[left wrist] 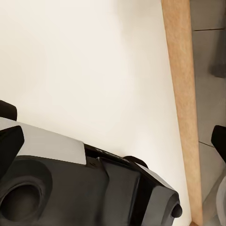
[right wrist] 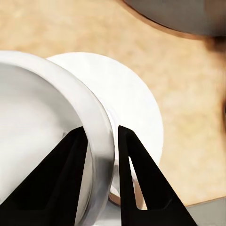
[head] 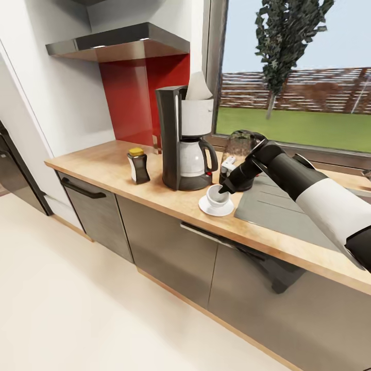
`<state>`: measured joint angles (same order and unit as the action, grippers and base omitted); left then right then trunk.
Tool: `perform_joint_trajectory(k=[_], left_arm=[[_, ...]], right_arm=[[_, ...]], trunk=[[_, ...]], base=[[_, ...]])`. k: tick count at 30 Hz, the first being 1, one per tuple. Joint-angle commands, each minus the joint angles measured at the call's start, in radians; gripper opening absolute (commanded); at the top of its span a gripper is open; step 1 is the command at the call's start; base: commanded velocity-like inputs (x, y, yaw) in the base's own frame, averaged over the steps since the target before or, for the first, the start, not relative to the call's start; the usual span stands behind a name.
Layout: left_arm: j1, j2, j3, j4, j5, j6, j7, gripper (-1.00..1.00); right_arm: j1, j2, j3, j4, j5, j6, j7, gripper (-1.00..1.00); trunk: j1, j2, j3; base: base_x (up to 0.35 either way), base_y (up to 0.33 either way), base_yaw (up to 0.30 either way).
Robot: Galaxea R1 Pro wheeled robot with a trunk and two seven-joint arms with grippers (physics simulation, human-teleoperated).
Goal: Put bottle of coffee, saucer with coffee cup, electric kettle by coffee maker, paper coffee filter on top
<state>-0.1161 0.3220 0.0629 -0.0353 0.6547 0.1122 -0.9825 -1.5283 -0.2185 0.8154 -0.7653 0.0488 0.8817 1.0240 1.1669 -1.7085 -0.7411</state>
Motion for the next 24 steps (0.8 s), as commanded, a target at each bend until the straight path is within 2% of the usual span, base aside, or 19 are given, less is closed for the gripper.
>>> perform_joint_trajectory(k=[1, 10, 13, 24], left_arm=[[-0.001, 0.0, 0.006, 0.0, -0.001, 0.01, -0.004, 1.0], [-0.001, 0.0, 0.006, 0.0, -0.001, 0.01, -0.004, 1.0], [-0.001, 0.0, 0.006, 0.0, -0.001, 0.01, -0.004, 1.0], [-0.001, 0.0, 0.006, 0.0, -0.001, 0.01, -0.004, 1.0]], right_arm=[[-0.001, -0.001, 0.002, -0.002, 0.005, 0.003, 0.005, -1.0], [-0.001, -0.001, 0.002, -0.002, 0.005, 0.003, 0.005, -1.0], [-0.001, -0.001, 0.002, -0.002, 0.005, 0.003, 0.005, -1.0], [-0.001, -0.001, 0.002, -0.002, 0.005, 0.003, 0.005, -1.0]], trunk=[[0.0, 0.0, -0.001], [0.0, 0.0, -0.001], [0.011, -0.021, -0.01], [0.011, -0.021, -0.01]], base=[[0.007, 0.0, 0.0], [0.001, 0.0, 0.0], [0.0, 0.0, 0.0], [0.0, 0.0, 0.0]])
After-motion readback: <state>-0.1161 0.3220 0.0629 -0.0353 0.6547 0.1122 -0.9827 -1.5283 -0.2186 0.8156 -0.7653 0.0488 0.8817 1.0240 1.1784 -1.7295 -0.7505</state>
